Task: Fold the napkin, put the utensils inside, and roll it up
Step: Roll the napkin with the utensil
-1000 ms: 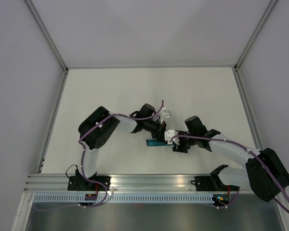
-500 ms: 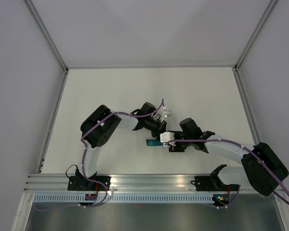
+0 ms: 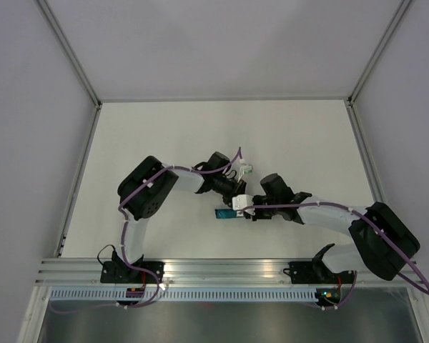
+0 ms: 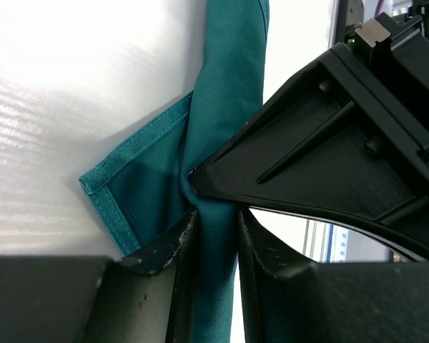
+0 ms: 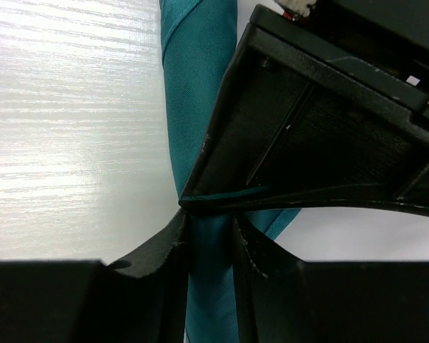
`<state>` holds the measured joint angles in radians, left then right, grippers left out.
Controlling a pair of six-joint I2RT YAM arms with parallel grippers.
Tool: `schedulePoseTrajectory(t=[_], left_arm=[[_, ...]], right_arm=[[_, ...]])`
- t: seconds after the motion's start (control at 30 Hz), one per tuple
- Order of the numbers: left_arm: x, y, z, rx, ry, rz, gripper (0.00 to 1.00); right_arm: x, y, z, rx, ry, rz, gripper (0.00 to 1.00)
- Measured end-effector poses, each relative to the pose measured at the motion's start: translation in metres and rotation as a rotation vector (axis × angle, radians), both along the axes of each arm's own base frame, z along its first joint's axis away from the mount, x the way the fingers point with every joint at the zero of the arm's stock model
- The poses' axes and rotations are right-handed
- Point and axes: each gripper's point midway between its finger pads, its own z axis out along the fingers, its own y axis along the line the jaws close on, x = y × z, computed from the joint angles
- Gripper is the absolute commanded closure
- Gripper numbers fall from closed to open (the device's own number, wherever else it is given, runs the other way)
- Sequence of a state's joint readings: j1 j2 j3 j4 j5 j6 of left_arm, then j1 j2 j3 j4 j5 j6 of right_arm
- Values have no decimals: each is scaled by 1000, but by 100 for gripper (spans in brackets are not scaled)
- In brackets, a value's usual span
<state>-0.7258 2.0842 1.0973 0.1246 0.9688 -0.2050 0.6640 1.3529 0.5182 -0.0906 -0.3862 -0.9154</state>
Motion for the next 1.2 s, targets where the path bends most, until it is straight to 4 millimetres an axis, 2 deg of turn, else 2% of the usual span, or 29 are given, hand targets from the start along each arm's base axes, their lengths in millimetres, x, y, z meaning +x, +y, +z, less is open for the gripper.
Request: schedulePoseTrajectory(t=[0.23,0.5,0.67,0.83,0.97,1.07,1.2], left_arm=[[6,10,4,54,-60,80,62],[24,26,14,133,-186,226,64],[45,56,24,181,-360,423,62],[50,89,43,121,-526,597,59],[52,104,54,54,-620,687,56],[48,106,61,13,-695,715,54],[35,90,73,-31,-835,668,50]], right_arm=[[2,3,0,-9,13,8,81],[3,5,-2,-34,103,17,82],[6,4,-1,-35,212,21,83],[12,-1,-1,-20,359,11,83],[18,-5,-1,-8,498,1,83],[19,-5,-2,-4,586,1,83],[20,-4,-1,0,679,1,83]])
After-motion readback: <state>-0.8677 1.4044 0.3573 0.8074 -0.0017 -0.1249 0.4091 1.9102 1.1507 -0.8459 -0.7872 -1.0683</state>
